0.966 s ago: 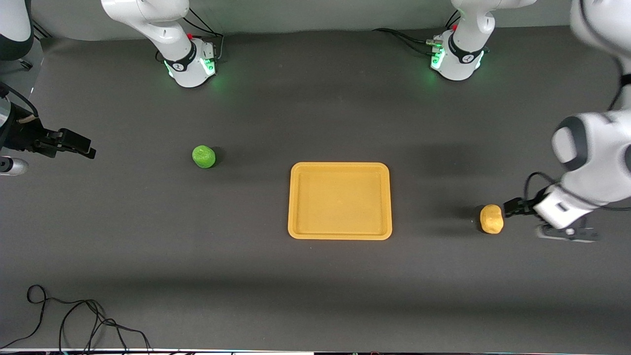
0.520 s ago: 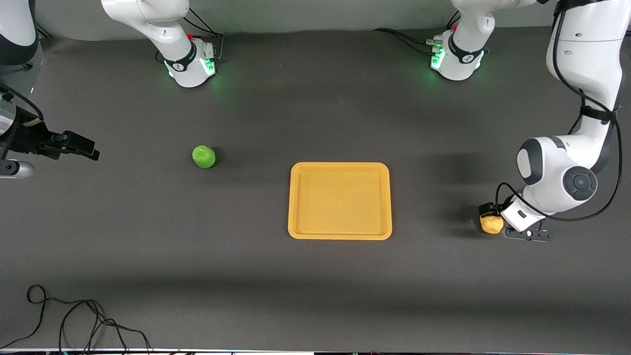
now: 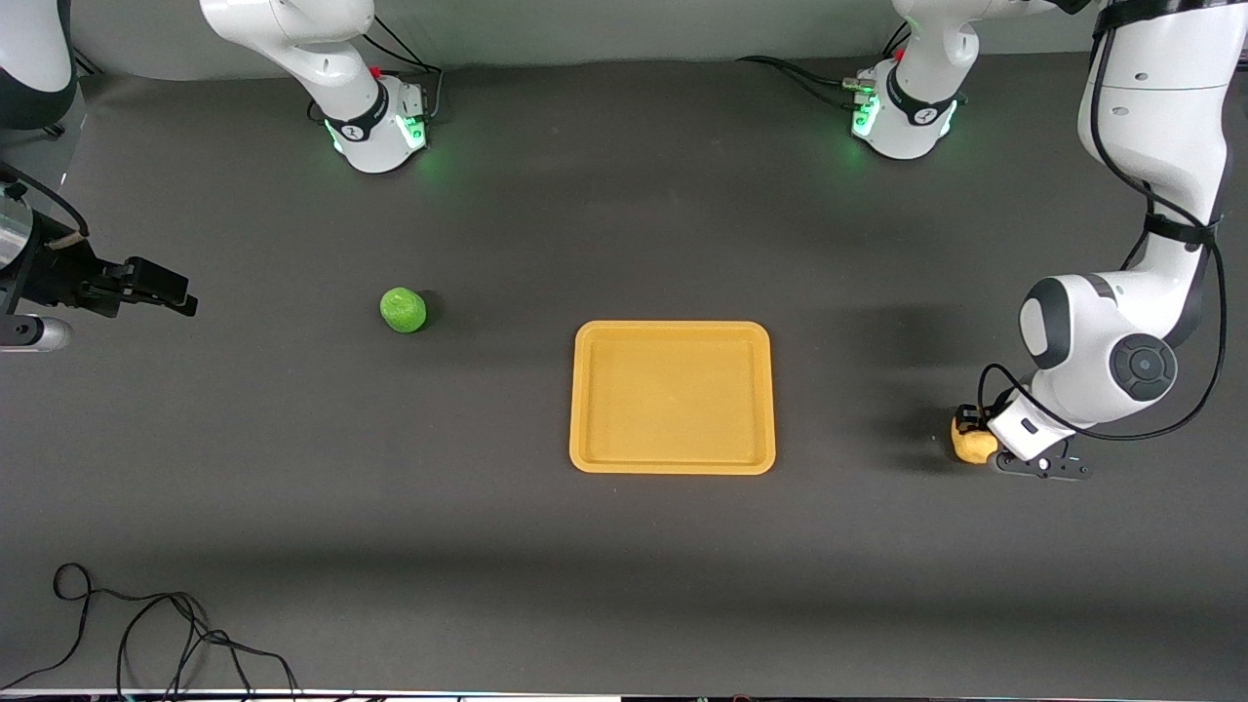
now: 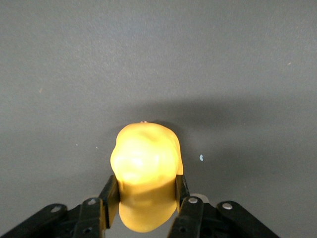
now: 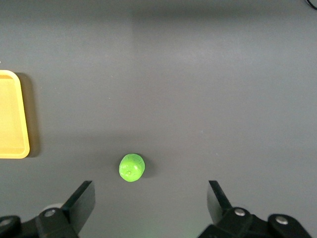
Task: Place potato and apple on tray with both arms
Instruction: 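Close the left gripper on the yellow potato, then carry the potato onto the tray while the right gripper reaches the apple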
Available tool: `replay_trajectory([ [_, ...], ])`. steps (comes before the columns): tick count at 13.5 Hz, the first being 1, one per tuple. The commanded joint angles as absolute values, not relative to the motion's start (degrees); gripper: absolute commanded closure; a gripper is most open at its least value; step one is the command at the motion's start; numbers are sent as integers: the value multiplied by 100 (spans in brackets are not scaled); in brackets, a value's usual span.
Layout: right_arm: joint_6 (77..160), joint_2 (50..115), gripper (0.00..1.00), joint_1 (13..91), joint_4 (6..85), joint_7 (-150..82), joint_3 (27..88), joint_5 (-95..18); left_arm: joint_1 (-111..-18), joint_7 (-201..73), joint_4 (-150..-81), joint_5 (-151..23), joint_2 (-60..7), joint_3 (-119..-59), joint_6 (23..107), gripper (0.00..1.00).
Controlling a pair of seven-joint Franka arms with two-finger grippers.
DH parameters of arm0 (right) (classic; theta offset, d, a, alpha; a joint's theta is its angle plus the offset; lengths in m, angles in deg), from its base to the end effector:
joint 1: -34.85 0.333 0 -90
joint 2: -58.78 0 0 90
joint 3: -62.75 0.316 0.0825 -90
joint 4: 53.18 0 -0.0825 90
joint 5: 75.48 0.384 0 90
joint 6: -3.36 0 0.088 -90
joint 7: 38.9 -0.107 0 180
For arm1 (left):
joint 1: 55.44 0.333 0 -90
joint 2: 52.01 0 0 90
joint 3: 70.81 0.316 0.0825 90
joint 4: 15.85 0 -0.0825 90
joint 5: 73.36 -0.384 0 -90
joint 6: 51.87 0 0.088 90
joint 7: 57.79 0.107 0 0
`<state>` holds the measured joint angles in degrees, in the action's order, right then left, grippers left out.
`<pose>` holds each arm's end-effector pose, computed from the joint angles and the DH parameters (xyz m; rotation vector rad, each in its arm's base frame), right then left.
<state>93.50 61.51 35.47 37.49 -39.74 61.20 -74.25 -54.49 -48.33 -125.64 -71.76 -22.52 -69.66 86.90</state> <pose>0.5674 -0.0066 0.5925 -3.1197 0.0492 0.0887 0.6271 0.0223 0.2225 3.1276 -0.1721 -0.0123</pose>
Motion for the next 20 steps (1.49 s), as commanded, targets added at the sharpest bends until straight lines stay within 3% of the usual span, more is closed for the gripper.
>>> replay_trajectory([
  [1,9319,6212,0,3546,3586,-3837,6117,-7408,-5596,-5031,-12204,-7143,-2379,-6984,8550,75],
  [6,9345,6204,0,3546,3577,-3828,6117,-7408,-5851,-6427,-11386,-7143,-2555,-7720,7085,75],
  [8,9345,6195,0,3546,3577,-3828,6117,-7408,-6061,-6849,-11385,-7152,-2486,-8151,7117,80],
  [12,9415,5968,0,3958,3979,-3951,6126,-7390,-6930,-7527,-11412,-7161,-2301,-8206,7381,80],
  [17,10345,4537,0,4838,6015,-4715,6117,-7372,-7424,-7766,-11438,-7161,-1810,-8206,7704,79],
  [20,10724,3666,0,4934,7308,-4724,6126,-7364,-7442,-7783,-11464,-7161,-1703,-8206,7900,70],
])
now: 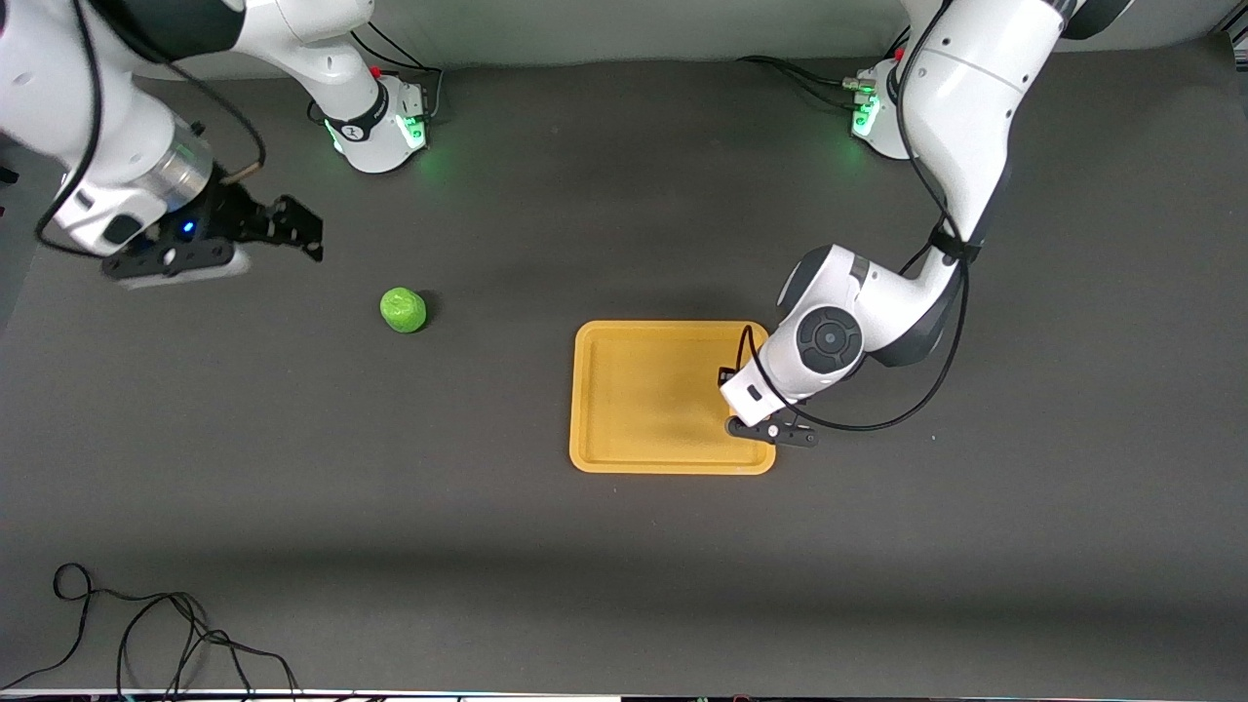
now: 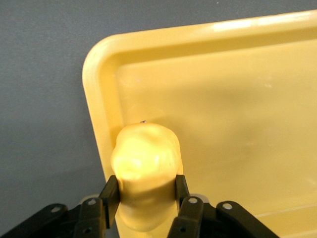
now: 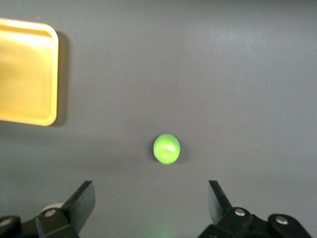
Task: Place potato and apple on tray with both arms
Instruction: 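Carry the potato onto the tray while the right gripper reaches the apple, then release the potato while the right gripper grasps the green apple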
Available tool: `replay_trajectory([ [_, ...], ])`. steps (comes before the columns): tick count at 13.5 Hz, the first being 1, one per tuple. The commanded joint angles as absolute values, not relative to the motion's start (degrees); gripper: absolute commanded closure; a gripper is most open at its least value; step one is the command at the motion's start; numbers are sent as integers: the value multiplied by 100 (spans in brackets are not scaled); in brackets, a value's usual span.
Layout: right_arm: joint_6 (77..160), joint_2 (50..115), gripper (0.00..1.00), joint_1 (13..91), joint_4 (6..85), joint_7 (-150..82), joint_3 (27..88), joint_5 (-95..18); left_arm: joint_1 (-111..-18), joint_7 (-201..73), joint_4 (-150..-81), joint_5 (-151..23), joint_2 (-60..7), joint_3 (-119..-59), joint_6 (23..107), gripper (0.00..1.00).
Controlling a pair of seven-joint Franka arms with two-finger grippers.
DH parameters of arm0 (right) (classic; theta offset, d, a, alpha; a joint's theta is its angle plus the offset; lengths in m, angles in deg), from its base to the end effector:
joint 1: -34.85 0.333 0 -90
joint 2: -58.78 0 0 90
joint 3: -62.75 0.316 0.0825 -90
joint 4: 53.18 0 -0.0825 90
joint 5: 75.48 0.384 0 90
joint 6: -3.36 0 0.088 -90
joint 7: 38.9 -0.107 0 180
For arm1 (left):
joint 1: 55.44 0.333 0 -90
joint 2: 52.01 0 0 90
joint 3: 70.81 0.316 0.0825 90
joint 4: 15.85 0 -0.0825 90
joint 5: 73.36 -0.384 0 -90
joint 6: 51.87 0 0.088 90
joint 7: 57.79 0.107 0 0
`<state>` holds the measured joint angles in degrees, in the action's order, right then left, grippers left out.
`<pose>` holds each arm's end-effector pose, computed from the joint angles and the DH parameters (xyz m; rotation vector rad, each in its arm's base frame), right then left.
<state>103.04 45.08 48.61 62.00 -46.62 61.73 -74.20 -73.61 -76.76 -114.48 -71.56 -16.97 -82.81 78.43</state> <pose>0.4705 0.1077 0.5543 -3.1182 -0.1312 0.0556 0.5822 -0.3244 0.2346 3.0188 -0.2122 -0.1556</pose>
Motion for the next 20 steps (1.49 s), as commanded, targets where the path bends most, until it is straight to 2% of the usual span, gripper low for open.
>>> replay_trajectory([
  [1,10725,3455,0,4943,7564,-4724,6126,-7364,-7442,-7800,-11516,-7169,-1703,-8206,7891,68],
  [2,10664,3366,0,4952,7663,-4724,6126,-7372,-7433,-7809,-11526,-7169,-1703,-8206,7873,63],
  [3,10655,3356,0,4952,7690,-4724,6126,-7372,-7433,-7827,-11526,-7161,-1720,-8206,7873,38],
  [4,10663,3417,0,4952,7690,-4724,6126,-7364,-7433,-7914,-11517,-7169,-1747,-8206,7873,1],
  [6,11108,3636,0,4961,7908,-4768,6135,-7372,-7407,-7985,-11491,-7169,-1878,-8206,7804,0],
  [8,12082,3855,0,4961,8469,-4768,6135,-7372,-7293,-8012,-11491,-7161,-2525,-8171,7567,0],
  [10,13031,4259,0,5048,8910,-4777,6135,-7364,-6681,-7749,-11430,-7178,-3334,-8109,6909,0],
  [14,14342,4963,0,5075,9402,-4909,6126,-7364,-5669,-7161,-11473,-7844,-4171,-8021,6274,0],
  [17,15634,5621,0,5084,9860,-4918,6126,-7364,-5124,-5738,-11535,-8022,-4523,-7986,6221,0],
  [20,16558,6316,0,5075,10053,-4918,6126,-7364,-4719,-4929,-11334,-7752,-4674,-7986,5625,0],
])
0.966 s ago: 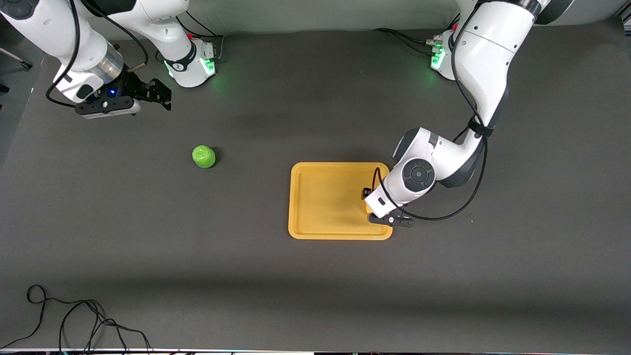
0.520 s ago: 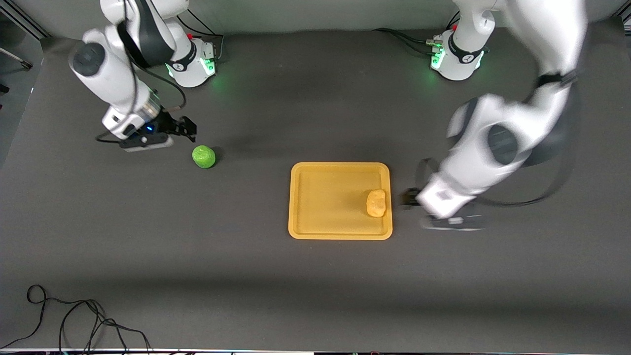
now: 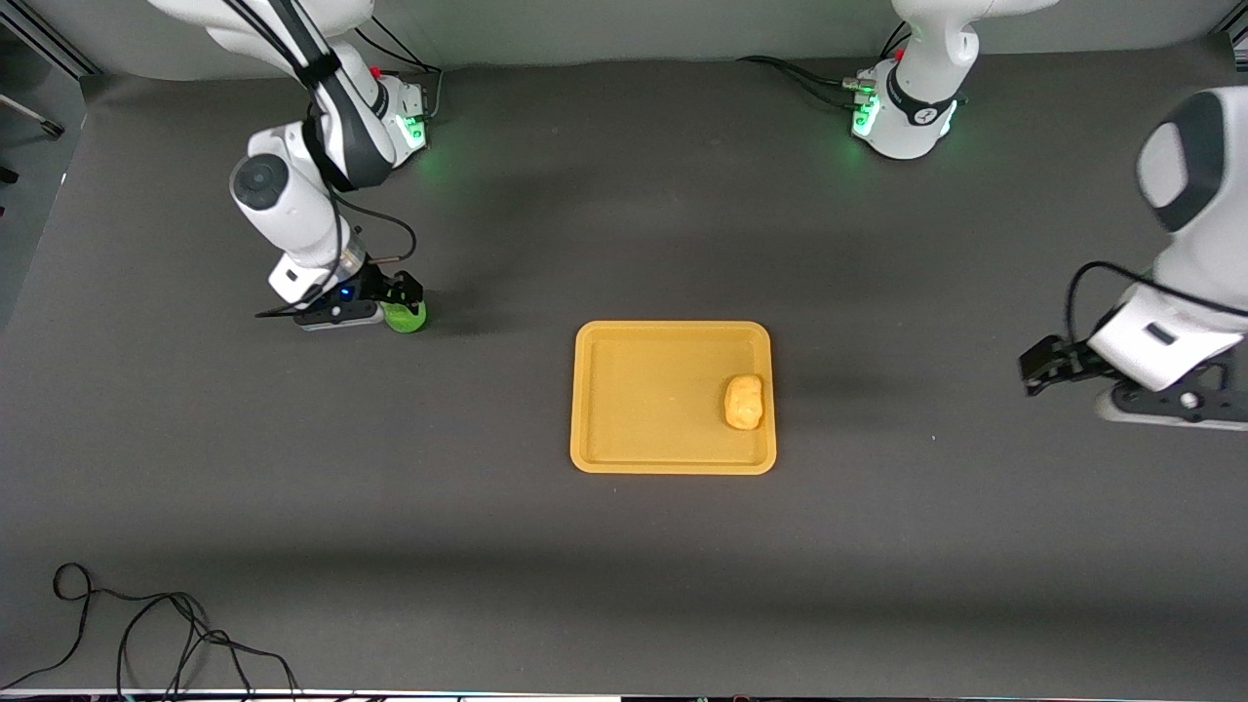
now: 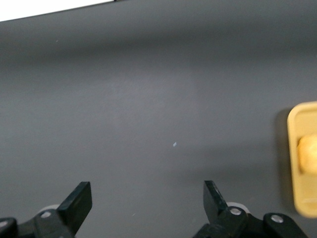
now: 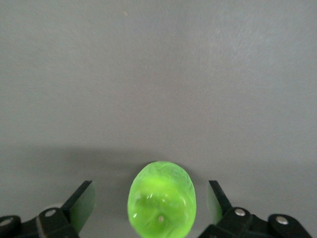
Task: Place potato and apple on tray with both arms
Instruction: 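Release the potato while the right gripper grasps the green apple, then lift the green apple with the right gripper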
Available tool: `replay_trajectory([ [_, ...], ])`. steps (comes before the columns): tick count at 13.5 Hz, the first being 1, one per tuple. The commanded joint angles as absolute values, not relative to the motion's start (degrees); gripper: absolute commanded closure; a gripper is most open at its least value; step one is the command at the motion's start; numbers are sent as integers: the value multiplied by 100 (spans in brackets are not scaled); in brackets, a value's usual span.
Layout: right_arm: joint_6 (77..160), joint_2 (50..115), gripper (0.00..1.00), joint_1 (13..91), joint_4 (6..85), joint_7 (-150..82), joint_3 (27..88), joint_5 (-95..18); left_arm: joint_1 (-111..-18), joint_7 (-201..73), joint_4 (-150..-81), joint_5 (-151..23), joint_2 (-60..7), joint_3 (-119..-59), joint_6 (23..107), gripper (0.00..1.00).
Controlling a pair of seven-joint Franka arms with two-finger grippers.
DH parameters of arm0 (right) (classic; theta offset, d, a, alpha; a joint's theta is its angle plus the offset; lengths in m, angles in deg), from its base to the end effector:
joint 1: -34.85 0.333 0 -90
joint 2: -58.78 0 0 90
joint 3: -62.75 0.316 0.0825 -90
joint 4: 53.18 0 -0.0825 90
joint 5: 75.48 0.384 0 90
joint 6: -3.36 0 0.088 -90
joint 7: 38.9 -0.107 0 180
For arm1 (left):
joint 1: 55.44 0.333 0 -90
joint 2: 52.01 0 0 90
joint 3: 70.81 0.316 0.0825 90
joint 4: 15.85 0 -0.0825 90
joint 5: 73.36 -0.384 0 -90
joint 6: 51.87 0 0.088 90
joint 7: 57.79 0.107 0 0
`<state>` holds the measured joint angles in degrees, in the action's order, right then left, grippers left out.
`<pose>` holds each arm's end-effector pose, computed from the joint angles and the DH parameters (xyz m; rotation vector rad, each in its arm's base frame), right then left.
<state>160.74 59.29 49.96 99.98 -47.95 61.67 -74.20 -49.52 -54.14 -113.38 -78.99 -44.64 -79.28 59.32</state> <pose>0.4119 0.1020 0.2396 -3.1165 -0.1038 -0.0961 0.6135 -0.0164 0.5211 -3.0541 0.2086 -0.1695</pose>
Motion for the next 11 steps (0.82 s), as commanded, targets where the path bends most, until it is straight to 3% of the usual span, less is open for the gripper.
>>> replay_trajectory([
  [1,16761,6466,0,5075,10124,-4927,6126,-7364,-4656,-4883,-11176,-7332,-4665,-7969,5440,0],
  [5,16825,6696,0,5075,10151,-4935,6126,-7346,-4647,-4883,-11148,-7205,-4603,-7960,5377,0],
  [6,16772,6687,7,5075,10151,-4935,6126,-7346,-4621,-4874,-11148,-7205,-4595,-7960,5377,0],
  [8,16571,6626,36,5067,10142,-4935,6117,-7346,-4603,-4769,-11157,-7222,-4595,-7960,5368,0],
  [11,16202,6284,40,5067,9967,-4935,6082,-7329,-4551,-4399,-11148,-7205,-4603,-7960,5298,0],
])
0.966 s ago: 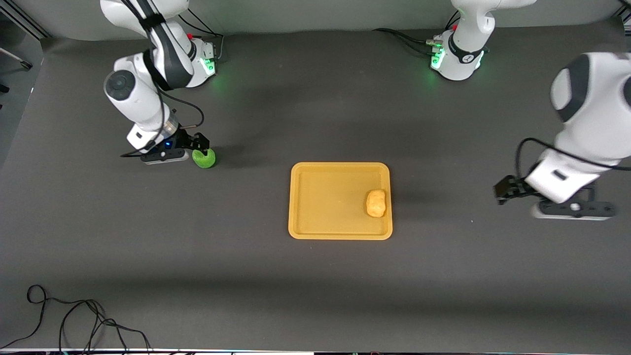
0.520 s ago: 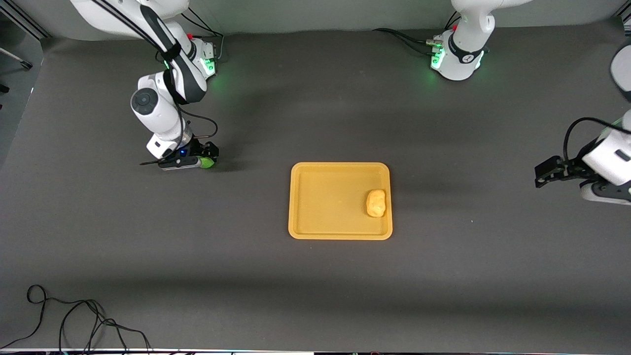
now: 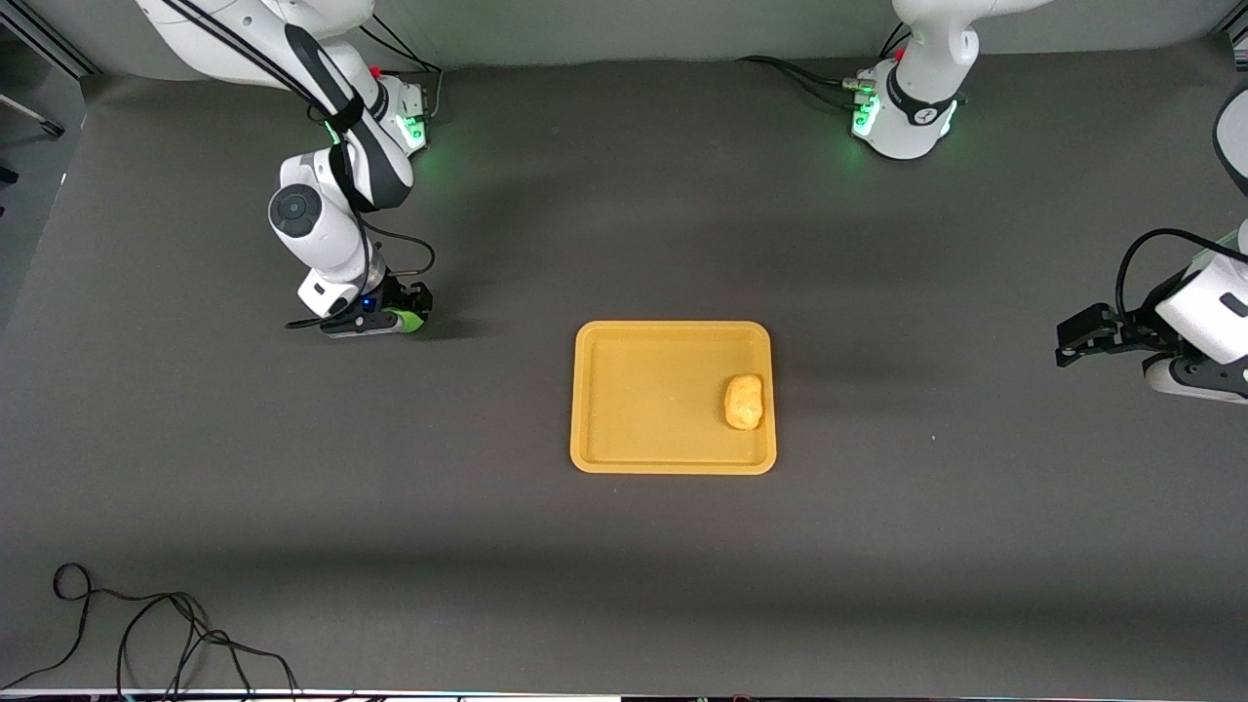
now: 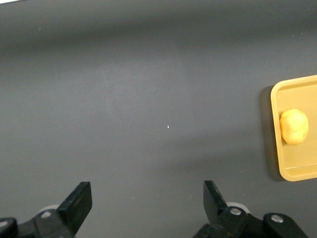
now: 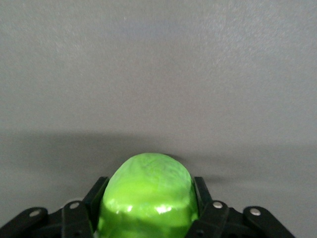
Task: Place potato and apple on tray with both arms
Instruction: 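Lift the green apple with the right gripper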
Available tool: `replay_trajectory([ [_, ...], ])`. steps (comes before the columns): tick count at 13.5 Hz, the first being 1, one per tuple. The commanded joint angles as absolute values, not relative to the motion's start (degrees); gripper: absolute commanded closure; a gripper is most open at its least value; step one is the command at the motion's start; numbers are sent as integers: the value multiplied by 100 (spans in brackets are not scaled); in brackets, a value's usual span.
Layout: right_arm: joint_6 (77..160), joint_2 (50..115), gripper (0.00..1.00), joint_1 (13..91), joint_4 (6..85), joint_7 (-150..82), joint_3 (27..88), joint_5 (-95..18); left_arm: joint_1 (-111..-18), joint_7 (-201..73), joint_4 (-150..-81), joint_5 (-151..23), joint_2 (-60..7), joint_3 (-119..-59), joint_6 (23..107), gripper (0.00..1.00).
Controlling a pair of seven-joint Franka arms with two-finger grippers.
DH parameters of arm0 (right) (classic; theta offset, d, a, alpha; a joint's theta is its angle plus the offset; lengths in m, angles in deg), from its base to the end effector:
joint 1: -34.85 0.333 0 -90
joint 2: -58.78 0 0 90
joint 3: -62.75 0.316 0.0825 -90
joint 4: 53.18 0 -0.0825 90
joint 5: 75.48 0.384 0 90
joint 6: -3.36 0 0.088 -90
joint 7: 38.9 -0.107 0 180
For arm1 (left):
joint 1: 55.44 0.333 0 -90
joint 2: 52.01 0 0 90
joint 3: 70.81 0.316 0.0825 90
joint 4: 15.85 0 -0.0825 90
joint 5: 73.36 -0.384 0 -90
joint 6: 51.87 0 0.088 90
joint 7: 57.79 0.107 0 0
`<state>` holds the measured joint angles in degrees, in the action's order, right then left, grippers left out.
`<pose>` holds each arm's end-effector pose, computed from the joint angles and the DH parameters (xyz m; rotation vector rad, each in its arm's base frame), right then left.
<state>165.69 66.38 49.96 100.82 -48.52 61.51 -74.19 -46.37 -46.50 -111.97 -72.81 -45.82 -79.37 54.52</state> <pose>0.4007 0.0974 0.1911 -3.1338 -0.0830 -0.0183 0.6039 0.0084 0.5372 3.1084 -0.2873 0.1165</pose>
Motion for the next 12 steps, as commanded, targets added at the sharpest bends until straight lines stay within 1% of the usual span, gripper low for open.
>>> replay_trajectory([
  [1,15939,6083,40,5058,9836,-4927,6073,-7328,-4576,-4478,-11130,-7231,-4595,-7977,5107,0],
  [2,15519,5837,40,5066,9669,-4927,6064,-7328,-4603,-4470,-11087,-7309,-4586,-7968,4922,0],
  [4,14492,5432,40,5049,9117,-4935,6038,-7328,-4551,-4478,-11008,-7345,-4577,-7977,4893,0],
  [6,13096,5194,40,5040,8178,-4927,5863,-7328,-4568,-4670,-10902,-7310,-4568,-7968,4850,0],
  [8,11742,5245,40,5031,6949,-4918,5774,-7346,-4612,-5048,-10797,-7345,-4463,-7977,4850,0],
  [9,11240,5341,40,5031,6386,-4918,5774,-7363,-4621,-5032,-10718,-7354,-4437,-7986,4841,0],
  [10,11017,5490,40,5049,5954,-4927,5783,-7372,-4621,-5023,-10691,-7354,-4436,-7986,4841,0],
  [12,10927,5955,40,5093,5180,-5145,5853,-7364,-4621,-5023,-10647,-7354,-4436,-7986,4841,0],
])
